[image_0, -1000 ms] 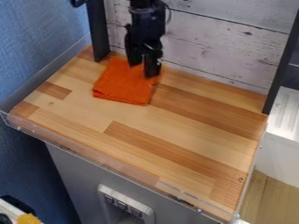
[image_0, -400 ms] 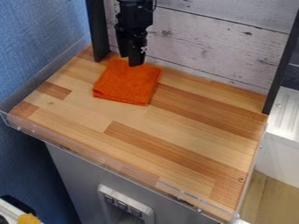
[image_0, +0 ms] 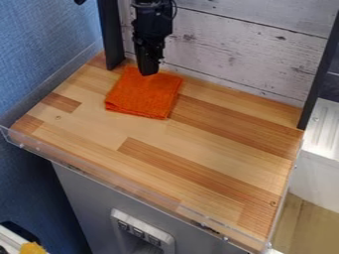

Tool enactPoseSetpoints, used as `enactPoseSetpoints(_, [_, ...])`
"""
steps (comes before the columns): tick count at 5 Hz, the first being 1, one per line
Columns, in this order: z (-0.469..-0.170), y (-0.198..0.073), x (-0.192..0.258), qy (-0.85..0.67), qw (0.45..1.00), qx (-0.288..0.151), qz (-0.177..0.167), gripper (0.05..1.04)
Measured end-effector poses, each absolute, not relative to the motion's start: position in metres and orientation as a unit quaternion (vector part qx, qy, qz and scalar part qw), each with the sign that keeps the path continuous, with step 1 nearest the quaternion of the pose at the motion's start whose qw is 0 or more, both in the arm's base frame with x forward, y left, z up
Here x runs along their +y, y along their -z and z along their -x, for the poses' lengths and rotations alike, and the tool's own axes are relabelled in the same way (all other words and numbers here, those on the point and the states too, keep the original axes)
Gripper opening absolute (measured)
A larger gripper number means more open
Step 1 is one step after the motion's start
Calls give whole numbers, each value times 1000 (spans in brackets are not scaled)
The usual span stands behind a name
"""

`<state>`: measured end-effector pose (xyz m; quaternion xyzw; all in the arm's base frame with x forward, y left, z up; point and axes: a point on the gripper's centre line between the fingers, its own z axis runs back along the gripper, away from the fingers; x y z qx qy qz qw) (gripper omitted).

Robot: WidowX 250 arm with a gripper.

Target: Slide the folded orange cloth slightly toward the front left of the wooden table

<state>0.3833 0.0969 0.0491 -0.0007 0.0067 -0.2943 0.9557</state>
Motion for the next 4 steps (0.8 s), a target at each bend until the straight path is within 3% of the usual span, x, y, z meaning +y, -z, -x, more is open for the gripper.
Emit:
enactPoseSetpoints(1, [-379, -42, 96, 285, 958, 10, 1, 64])
enactPoseSetpoints(4, [-368, -20, 93, 277, 961, 16, -3, 59])
